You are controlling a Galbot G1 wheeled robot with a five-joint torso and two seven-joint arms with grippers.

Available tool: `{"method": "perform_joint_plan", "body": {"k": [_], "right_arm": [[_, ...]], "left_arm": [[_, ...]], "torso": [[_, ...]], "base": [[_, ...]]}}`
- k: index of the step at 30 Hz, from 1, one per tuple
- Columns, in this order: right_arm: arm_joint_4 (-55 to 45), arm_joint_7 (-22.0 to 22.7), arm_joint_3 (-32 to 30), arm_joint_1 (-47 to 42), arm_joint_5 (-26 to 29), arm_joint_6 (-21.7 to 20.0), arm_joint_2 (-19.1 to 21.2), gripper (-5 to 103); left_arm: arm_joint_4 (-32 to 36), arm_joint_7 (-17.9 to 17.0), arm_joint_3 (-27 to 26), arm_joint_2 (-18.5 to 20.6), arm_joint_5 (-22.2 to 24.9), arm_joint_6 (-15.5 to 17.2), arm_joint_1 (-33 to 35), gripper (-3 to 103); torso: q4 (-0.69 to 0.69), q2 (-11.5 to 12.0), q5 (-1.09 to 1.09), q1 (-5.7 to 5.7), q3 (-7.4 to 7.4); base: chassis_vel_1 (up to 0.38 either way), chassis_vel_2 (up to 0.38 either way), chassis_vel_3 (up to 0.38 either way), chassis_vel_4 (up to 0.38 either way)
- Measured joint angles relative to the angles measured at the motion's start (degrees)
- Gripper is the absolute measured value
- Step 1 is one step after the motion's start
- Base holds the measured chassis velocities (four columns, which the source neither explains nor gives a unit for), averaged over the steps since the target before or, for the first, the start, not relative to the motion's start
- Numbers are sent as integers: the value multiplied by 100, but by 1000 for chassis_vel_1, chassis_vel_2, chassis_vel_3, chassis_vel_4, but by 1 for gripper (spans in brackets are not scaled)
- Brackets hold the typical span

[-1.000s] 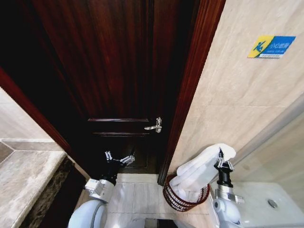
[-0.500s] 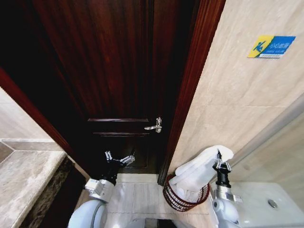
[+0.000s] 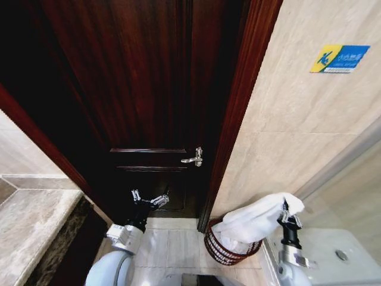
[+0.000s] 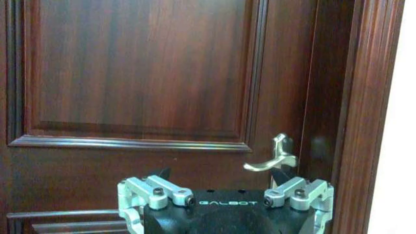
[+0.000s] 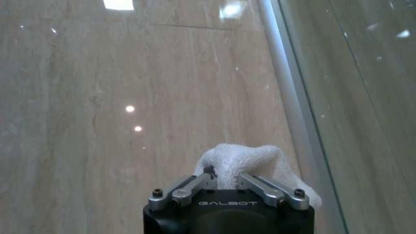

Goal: Discard the used towel into the hamper.

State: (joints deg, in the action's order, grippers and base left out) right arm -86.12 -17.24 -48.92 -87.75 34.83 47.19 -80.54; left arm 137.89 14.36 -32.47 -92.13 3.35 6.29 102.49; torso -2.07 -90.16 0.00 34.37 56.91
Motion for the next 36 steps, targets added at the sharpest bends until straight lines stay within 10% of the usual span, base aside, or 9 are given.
{"method": "perform_joint_plan", "body": {"k": [8,36], "right_arm": [[216,-526,23,39,261,-2,-59,5],[1409,-247,731,633,-311,-5,-155,5]], "left_arm": [[0,0,0,0,0,0,0,100],[0,0,0,0,0,0,0,100]], "torso": [[0,0,-1,0,0],[0,0,-1,0,0]], "base": [[0,0,0,0],[0,0,0,0]]}}
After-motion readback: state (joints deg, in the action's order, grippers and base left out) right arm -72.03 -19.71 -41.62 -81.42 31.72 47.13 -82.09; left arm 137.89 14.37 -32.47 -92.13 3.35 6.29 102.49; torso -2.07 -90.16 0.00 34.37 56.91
